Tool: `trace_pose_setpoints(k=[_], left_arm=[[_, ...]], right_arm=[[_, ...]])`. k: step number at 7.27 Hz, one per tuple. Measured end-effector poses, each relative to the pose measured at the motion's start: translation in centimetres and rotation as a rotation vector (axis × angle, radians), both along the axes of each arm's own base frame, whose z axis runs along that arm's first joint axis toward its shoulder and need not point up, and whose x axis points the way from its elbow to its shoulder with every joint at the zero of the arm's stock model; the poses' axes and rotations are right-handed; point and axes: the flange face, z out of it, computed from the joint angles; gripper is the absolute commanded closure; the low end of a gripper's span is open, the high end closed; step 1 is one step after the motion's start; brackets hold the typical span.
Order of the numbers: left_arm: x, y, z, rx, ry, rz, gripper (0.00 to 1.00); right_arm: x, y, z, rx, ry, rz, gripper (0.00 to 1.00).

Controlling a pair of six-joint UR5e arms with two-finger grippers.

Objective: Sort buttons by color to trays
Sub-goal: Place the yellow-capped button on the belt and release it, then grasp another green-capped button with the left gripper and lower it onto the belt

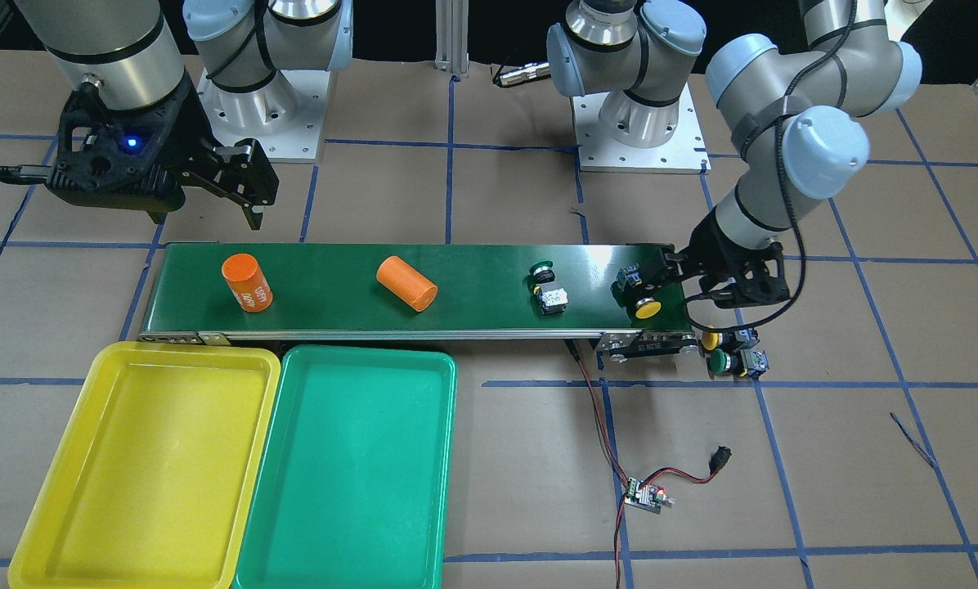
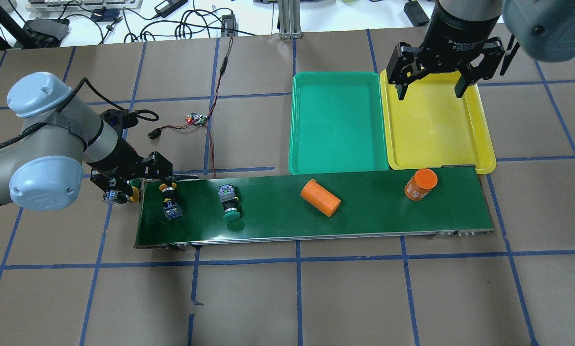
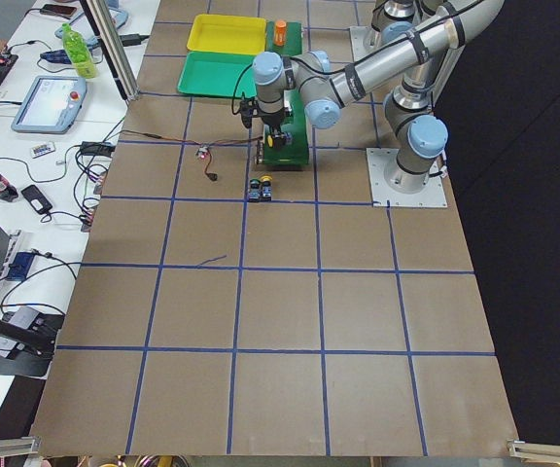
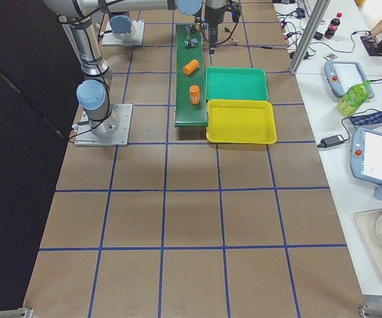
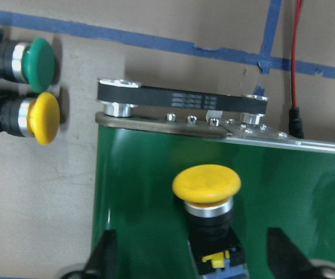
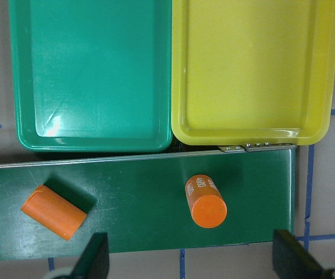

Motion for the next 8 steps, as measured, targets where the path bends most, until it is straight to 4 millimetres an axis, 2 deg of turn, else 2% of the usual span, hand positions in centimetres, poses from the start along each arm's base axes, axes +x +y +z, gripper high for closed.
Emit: trace_pose_setpoints(k=[1,2,3,5,8], left_arm=[[1.9,-1.8,0.9,-0.027,-0.005,-0.003,0.0],[4.0,-3.5,0.9,-0.042,-0.007,-0.021,0.0],[6.2,-4.8,0.1,-0.043,-0.004,-0.039,0.0],[9.0,-6.8,-3.2,-0.038,0.002,-0.055,0.0],[10.5,-7.5,-7.2,0.009,-0.038,-0.131,0.0]], right_arm=[[0.0,0.0,0.0,0.001,0.0,-0.001,0.0],[-0.1,0.0,-0.1,0.002,0.0,-0.001,0.0],[-0.1,0.0,-0.1,0.003,0.0,-0.002,0.0],[-0.2,0.0,-0.1,0.004,0.0,-0.002,0.0],[-0.2,0.0,-0.1,0.005,0.0,-0.001,0.0]])
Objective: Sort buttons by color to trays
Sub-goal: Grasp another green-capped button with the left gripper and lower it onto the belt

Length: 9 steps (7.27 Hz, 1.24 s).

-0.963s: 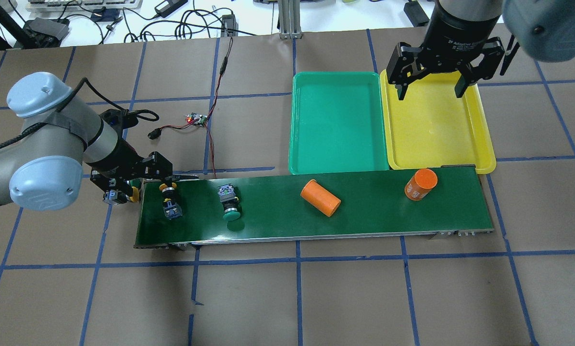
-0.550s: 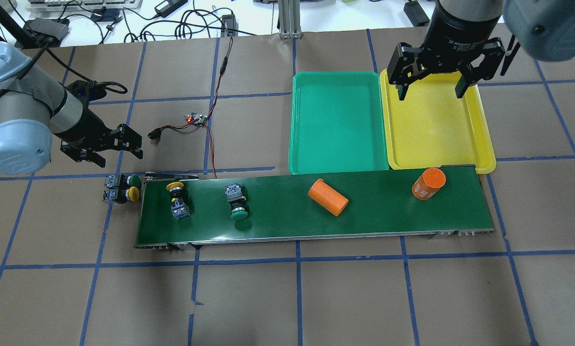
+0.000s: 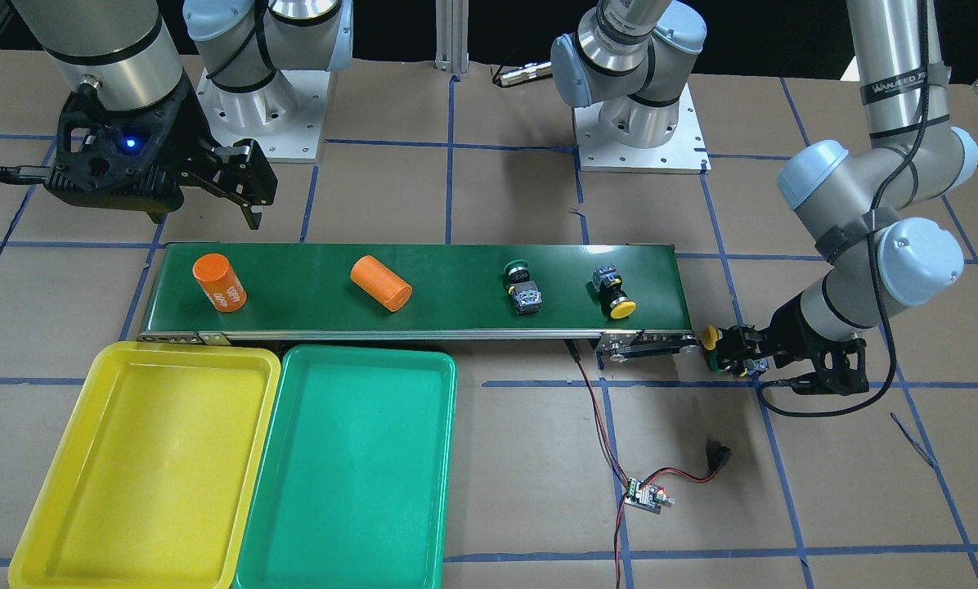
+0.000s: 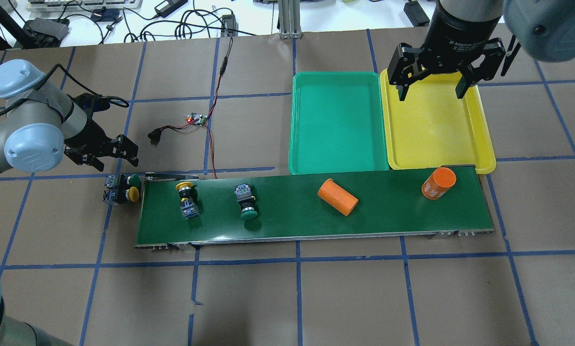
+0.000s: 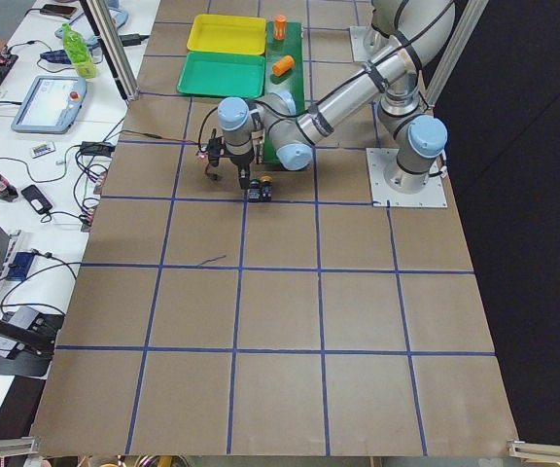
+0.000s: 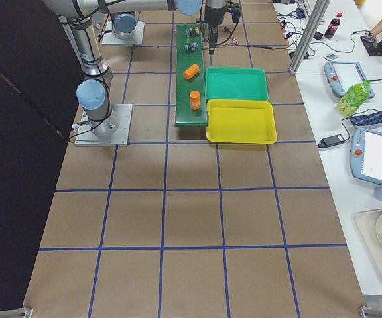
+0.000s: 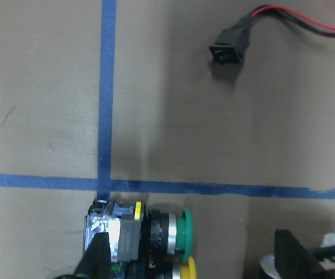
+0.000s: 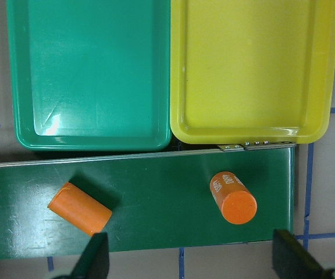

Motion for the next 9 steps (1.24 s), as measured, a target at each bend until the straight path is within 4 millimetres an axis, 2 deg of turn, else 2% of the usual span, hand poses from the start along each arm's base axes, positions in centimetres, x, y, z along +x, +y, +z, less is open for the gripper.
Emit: trace_pose_setpoints(k=[5,8,9], left_arm=[[0.6,-0.5,-3.2,0.043,-0.012,-0.021,0.0],[0.6,-0.1,-4.2,0.062,-0.01,-0.022,0.0],[0.8,0.0,-4.2,0.065,-0.01,-0.02,0.42]], right_arm=[[0.0,0.1,-0.2,0.005,0.0,0.0,0.0],[0.0,0.5,-0.5,0.013,0.001,0.0,0.0],[0.0,0.7,-0.6,0.014,0.001,-0.001,0.0]])
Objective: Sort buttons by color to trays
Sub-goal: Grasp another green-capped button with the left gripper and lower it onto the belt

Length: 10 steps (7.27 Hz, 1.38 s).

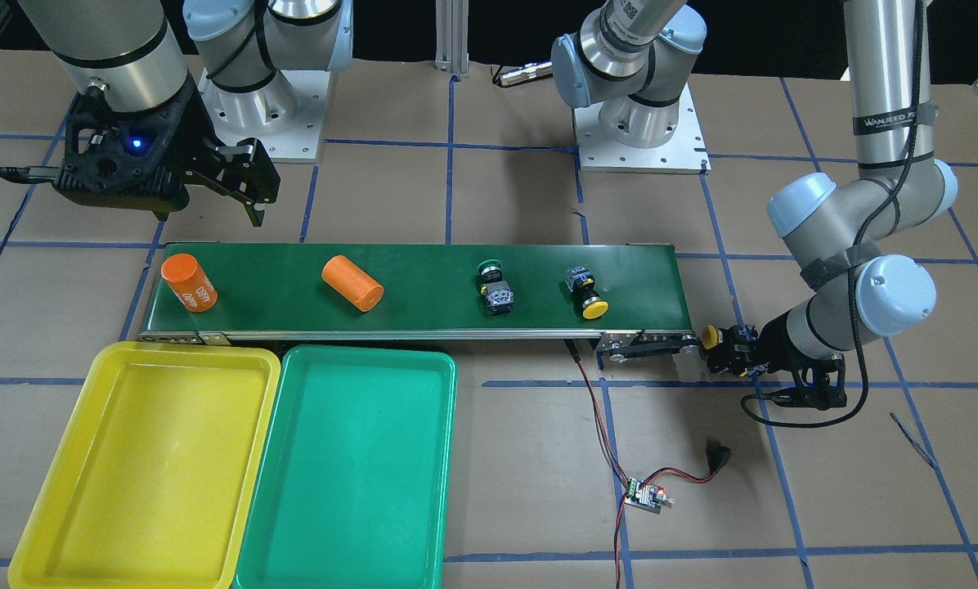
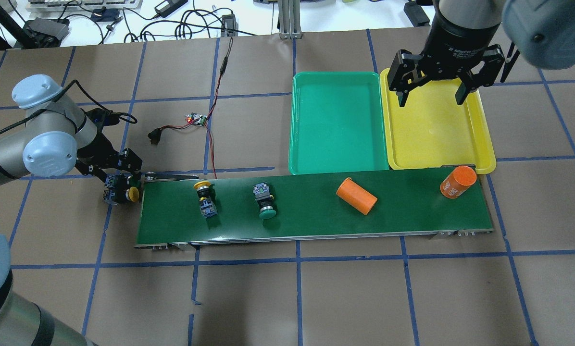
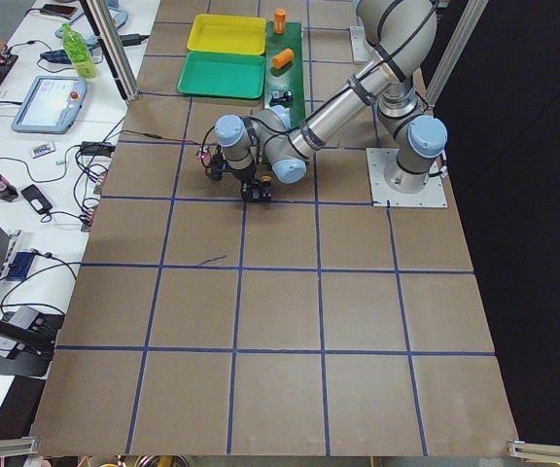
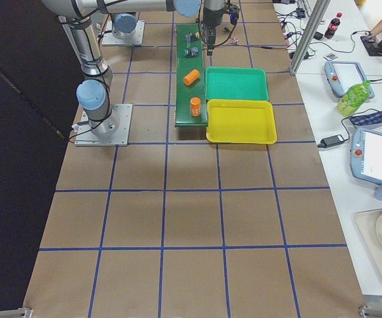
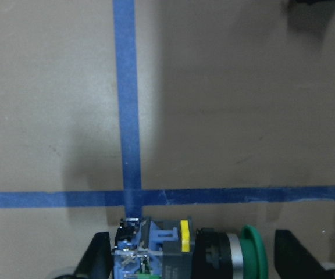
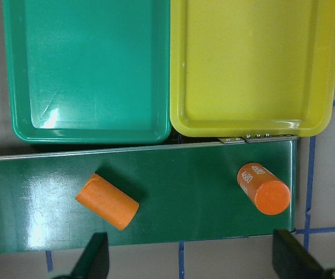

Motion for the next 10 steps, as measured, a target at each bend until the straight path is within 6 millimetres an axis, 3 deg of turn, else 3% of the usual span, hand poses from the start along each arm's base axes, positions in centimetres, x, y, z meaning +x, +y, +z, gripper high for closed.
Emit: trace_pose_setpoints(k=[1,4,7,8,10], left_arm=[[0.3,0.2,-0.1,0.004,0.002,0.002,0.99],[0.6,0.3,-0.1,0.008,0.009,0.028,1.0],[0.7,-1.5,4.9,-0.038,0.003,0.191,1.0],[-0.8,-1.5,6.3,-0.03,0.003,0.307,1.0],[-5.6,-0.1,8.2,-0.012,0.007,0.516,1.0]], right_arm=[[0.0,0.2,0.0,0.0,0.0,0.0,0.0],[0.1,0.6,0.3,-0.007,0.009,0.006,0.0],[0.2,1.1,0.3,0.017,0.013,0.007,0.0],[0.2,1.5,-0.1,0.056,0.013,0.007,0.0],[-0.2,2.4,-1.4,0.174,0.019,0.0,0.0]])
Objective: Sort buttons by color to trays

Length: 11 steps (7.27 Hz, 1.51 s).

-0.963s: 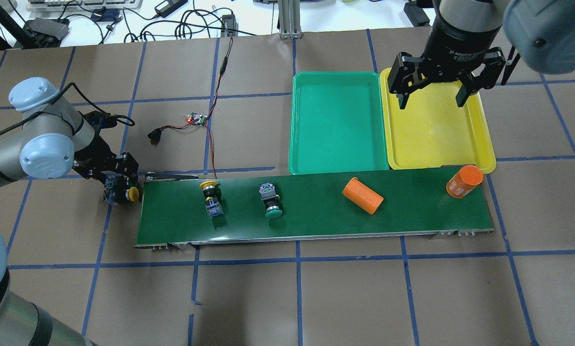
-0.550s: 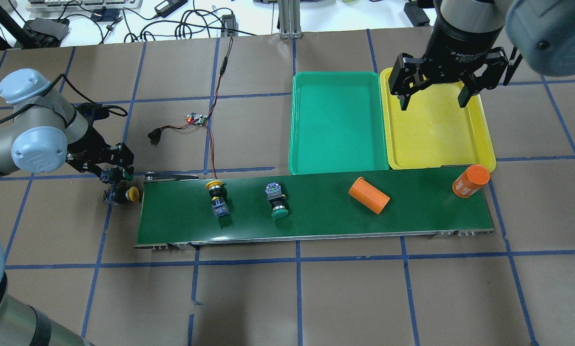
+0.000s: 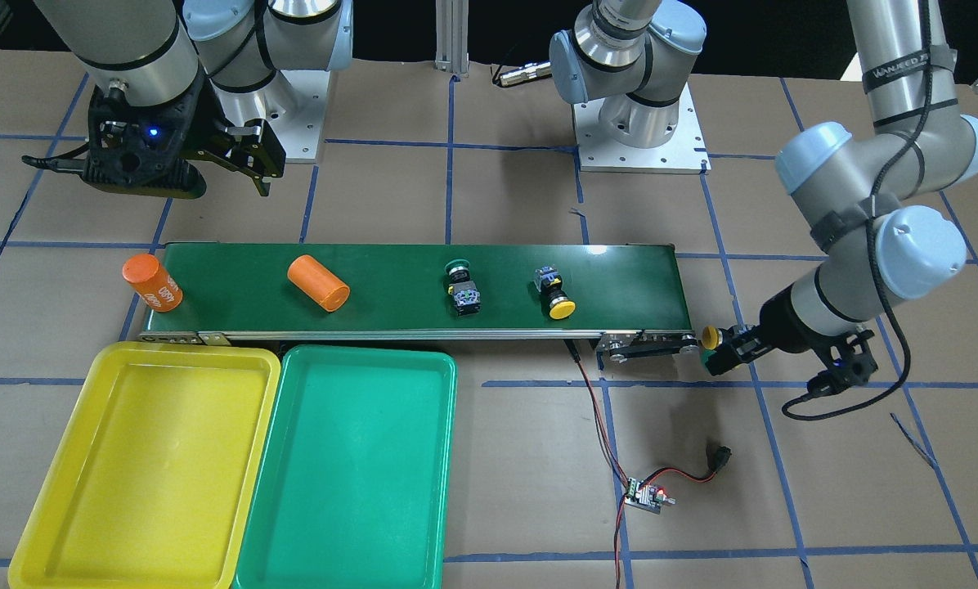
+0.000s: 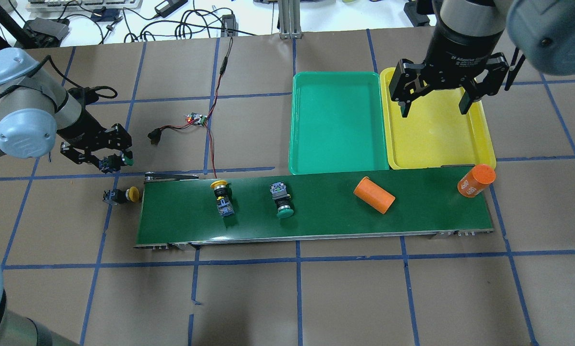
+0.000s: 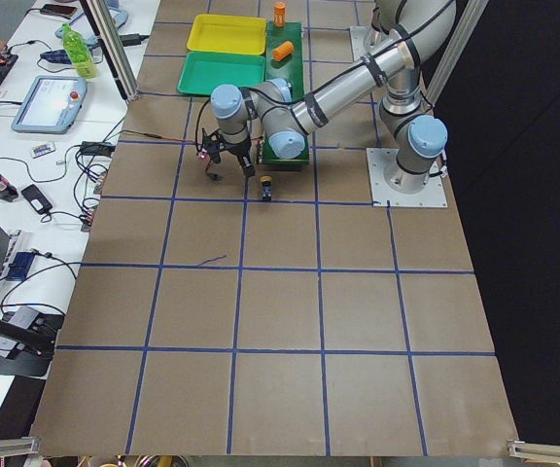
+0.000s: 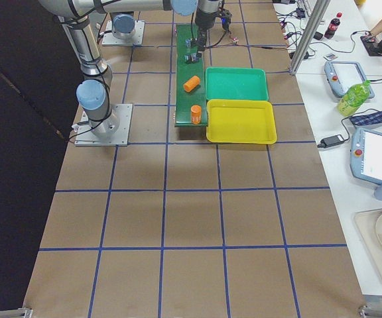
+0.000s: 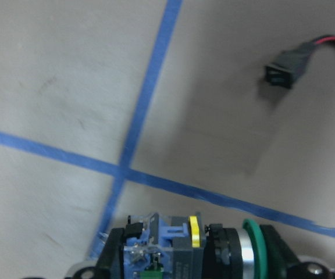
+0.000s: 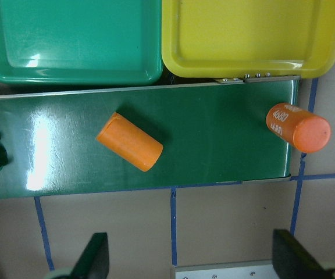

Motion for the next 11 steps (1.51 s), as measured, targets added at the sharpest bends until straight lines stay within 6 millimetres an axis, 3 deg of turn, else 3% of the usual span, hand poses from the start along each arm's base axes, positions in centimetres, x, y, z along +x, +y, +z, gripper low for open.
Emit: trace_pose_setpoints(k=[3,4,5,7,8,11], left_arm=[[-4.8,5.9,-0.4,0.067,0.029,0.246,1.0],[-5.6,7.2,-0.2,0.075,0.047,0.305,0.92],[-6.2,8.0,0.0,0.082,0.072,0.348,0.74],[-6.6,9.2,-0.8,0.103,0.09,0.382,0.06],[-6.5,9.1,-1.0,0.097,0.091,0.39,0.0],[-6.2,8.6,-0.5,0.06,0.093,0.392,0.0]], right_arm=[[0.4,0.8,-1.9,0.07,-0.004,-0.009,0.0],[0.5,1.1,-3.3,0.072,-0.007,-0.002,0.0],[0.6,1.5,-5.1,0.071,-0.008,0.002,0.0],[1.1,2.7,-7.8,0.075,-0.007,0.016,0.02],[1.3,3.1,-8.7,0.074,-0.006,0.021,0.02],[1.2,5.6,-12.8,-0.037,-0.02,0.057,0.0]])
